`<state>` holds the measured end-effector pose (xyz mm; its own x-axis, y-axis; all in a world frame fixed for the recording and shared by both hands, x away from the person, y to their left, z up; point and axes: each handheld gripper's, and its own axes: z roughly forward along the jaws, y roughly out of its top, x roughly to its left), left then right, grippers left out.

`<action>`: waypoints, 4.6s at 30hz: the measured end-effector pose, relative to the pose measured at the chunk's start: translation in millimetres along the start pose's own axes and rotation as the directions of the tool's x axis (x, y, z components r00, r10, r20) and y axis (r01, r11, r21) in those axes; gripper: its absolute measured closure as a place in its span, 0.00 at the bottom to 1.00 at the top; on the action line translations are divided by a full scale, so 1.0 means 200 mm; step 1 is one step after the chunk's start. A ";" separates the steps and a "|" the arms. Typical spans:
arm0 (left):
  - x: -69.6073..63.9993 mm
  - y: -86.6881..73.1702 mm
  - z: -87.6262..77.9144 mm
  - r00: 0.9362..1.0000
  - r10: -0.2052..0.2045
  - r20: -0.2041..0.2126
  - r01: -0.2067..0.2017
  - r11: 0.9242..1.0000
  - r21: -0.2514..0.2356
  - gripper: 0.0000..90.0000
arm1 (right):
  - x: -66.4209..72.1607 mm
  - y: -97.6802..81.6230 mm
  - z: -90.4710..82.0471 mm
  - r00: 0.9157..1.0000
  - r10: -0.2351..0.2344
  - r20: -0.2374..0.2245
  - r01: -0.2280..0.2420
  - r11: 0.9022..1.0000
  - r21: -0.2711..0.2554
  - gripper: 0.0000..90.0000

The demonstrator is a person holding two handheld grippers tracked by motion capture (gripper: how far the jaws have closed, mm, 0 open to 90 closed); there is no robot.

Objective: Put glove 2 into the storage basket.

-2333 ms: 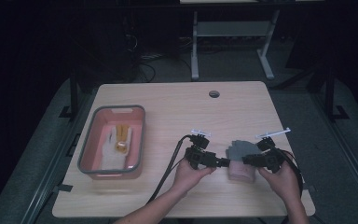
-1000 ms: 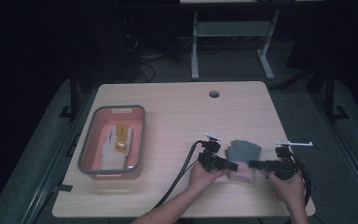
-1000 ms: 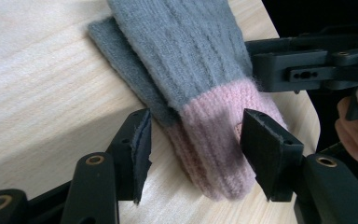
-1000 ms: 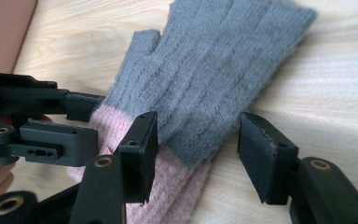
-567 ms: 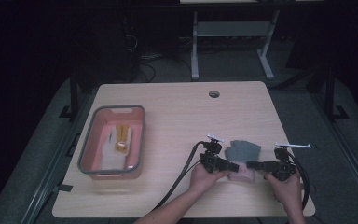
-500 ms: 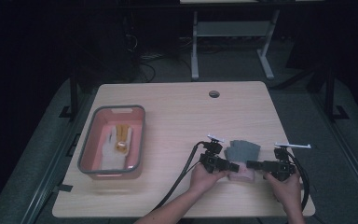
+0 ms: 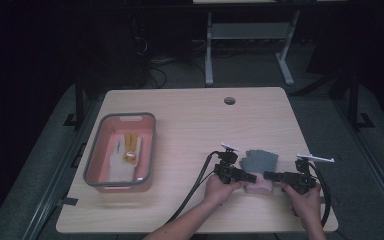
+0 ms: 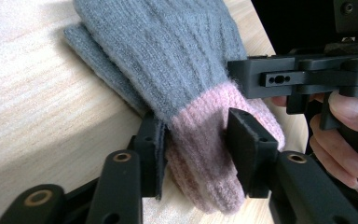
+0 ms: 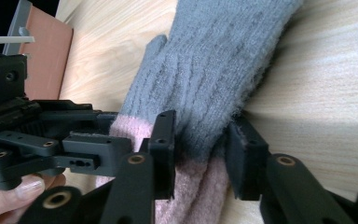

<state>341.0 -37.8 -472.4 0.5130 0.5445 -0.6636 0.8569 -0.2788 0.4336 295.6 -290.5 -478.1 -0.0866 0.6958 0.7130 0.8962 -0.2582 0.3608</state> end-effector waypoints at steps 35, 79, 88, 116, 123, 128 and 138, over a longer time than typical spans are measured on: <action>0.05 -0.02 -0.16 0.999 0.022 0.036 -0.020 0.999 -0.050 0.77 | 0.14 -0.02 0.03 0.997 -0.056 -0.045 0.055 0.998 -0.022 0.81; 0.11 -0.02 -0.53 0.998 0.055 0.045 -0.049 0.992 -0.115 0.77 | 0.44 0.06 0.14 0.978 -0.176 -0.115 0.175 0.984 -0.012 0.81; 0.12 -0.02 -0.56 0.997 0.054 0.046 -0.048 0.991 -0.126 0.77 | 0.48 0.07 0.16 0.975 -0.183 -0.126 0.184 0.983 -0.007 0.81; 0.16 0.00 -0.78 0.998 0.051 0.028 -0.045 0.983 -0.177 0.78 | 0.66 0.15 0.25 0.964 -0.204 -0.168 0.210 0.978 0.018 0.81; 0.17 -0.01 -0.83 0.998 0.053 0.018 -0.048 0.981 -0.190 0.78 | 0.71 0.16 0.27 0.962 -0.209 -0.174 0.217 0.976 0.026 0.81; 0.18 -0.01 -0.88 0.998 0.056 0.012 -0.053 0.979 -0.198 0.78 | 0.75 0.17 0.30 0.959 -0.215 -0.186 0.224 0.974 0.027 0.81; 0.19 -0.01 -0.96 0.998 0.059 -0.001 -0.058 0.976 -0.210 0.78 | 0.82 0.19 0.32 0.952 -0.230 -0.203 0.241 0.970 0.031 0.81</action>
<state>349.9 135.3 -380.9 0.5623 0.5283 -0.6362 0.7960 -0.1375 0.5895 344.3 -143.4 -386.8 -0.3770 0.5854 0.7178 0.8618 -0.0623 0.5034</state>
